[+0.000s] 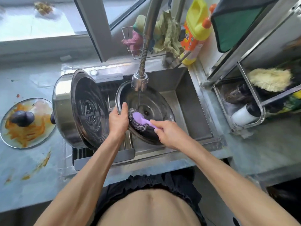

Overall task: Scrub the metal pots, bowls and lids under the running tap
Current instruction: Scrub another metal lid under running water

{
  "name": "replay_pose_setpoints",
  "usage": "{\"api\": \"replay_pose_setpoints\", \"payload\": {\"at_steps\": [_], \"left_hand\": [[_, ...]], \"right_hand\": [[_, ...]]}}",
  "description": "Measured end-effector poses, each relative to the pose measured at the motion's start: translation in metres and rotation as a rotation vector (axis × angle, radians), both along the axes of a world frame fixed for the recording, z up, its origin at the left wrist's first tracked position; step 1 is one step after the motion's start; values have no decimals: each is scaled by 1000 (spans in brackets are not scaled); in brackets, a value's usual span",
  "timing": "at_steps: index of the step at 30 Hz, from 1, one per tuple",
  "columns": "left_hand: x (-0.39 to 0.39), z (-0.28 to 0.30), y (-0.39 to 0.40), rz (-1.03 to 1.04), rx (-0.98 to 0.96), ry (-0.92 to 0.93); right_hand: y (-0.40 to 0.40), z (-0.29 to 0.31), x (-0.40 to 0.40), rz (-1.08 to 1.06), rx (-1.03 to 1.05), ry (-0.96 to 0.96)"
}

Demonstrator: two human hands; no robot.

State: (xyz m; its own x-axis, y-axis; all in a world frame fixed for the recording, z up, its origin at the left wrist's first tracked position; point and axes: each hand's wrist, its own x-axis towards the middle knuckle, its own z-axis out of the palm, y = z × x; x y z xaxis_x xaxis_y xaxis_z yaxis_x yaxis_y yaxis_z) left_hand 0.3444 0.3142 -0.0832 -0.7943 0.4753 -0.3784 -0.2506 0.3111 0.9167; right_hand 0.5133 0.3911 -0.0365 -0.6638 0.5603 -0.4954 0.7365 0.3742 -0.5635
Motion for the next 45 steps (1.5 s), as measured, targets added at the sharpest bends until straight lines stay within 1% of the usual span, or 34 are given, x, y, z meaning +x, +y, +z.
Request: {"api": "replay_pose_setpoints", "payload": {"at_steps": [2, 4, 7, 10, 12, 15, 17, 19, 21, 23, 26, 28, 31, 34, 38, 39, 41, 43, 45], "left_hand": [[14, -5, -1, -4, 30, -40], [21, -8, -6, 1, 71, -97], [15, -3, -10, 58, 77, -87], [0, 4, -9, 99, 73, -71], [-5, 3, -8, 112, 68, -96], [-4, -5, -8, 112, 42, -104], [4, -1, -6, 61, 53, -114], [15, 7, -7, 27, 100, -136], [20, 9, -11, -4, 120, -123], [21, 14, -14, -32, 121, -86], [10, 17, -17, 22, 134, -95], [-1, 14, -17, 69, 139, -106], [-7, 11, -11, 116, 92, -78], [-10, 5, -3, 155, 37, -64], [-4, 0, 5, 100, -21, -102], [1, 2, 7, 66, -27, -112], [13, 8, 8, -11, -57, -116], [20, 5, 5, -66, -42, -135], [26, 1, -2, -87, 23, -177]], "right_hand": [[12, 1, -19, 6, 117, 44], [35, -3, -32, -34, 183, -9], [56, -14, -27, -67, 230, -147], [39, -16, -8, -27, 214, -198], [21, -9, 0, -13, 165, -175], [-2, 6, -5, 33, 118, -79], [-6, 12, -16, 54, 142, -7], [7, 11, -33, 43, 217, 14], [33, 2, -46, 20, 310, -30], [60, -5, -46, 1, 366, -125], [81, -13, -27, 6, 413, -261], [79, -20, -14, 9, 399, -339], [64, -28, 4, 38, 254, -389], [44, -25, 24, 84, 99, -288], [11, -7, 28, 38, -87, 30], [6, -5, 22, 16, -89, 105], [6, -5, 3, -31, -29, 211], [17, -10, -18, -90, 37, 273], [33, -16, -36, -109, 109, 269]]}}
